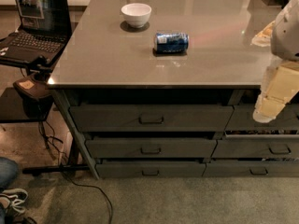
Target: Open bottom drawer
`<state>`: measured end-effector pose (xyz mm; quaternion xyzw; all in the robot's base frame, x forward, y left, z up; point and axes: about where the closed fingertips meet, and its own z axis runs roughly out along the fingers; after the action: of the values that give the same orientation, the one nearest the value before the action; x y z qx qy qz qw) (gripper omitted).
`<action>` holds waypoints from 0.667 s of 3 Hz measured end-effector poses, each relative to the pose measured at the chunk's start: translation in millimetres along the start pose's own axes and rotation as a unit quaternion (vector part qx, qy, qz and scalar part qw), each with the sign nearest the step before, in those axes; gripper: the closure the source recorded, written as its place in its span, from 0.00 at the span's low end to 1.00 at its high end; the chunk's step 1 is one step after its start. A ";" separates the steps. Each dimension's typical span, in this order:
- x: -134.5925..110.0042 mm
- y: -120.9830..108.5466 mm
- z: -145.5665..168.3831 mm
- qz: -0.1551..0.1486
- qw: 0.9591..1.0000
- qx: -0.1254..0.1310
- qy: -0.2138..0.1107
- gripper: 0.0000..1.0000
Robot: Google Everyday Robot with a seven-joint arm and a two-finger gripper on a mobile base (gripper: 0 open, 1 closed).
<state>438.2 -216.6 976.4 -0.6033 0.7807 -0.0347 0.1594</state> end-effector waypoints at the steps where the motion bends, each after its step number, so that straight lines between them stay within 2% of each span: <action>1: 0.0 0.0 0.0 0.000 1.000 0.000 0.000 0.00; 2: -4.9 9.1 21.1 -0.001 1.000 -0.008 -0.008 0.00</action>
Offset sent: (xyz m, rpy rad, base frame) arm -0.0030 0.0256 -0.0626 0.0477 0.0472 0.0270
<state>437.0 -206.6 955.3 -0.6057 0.7788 -0.0242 0.1611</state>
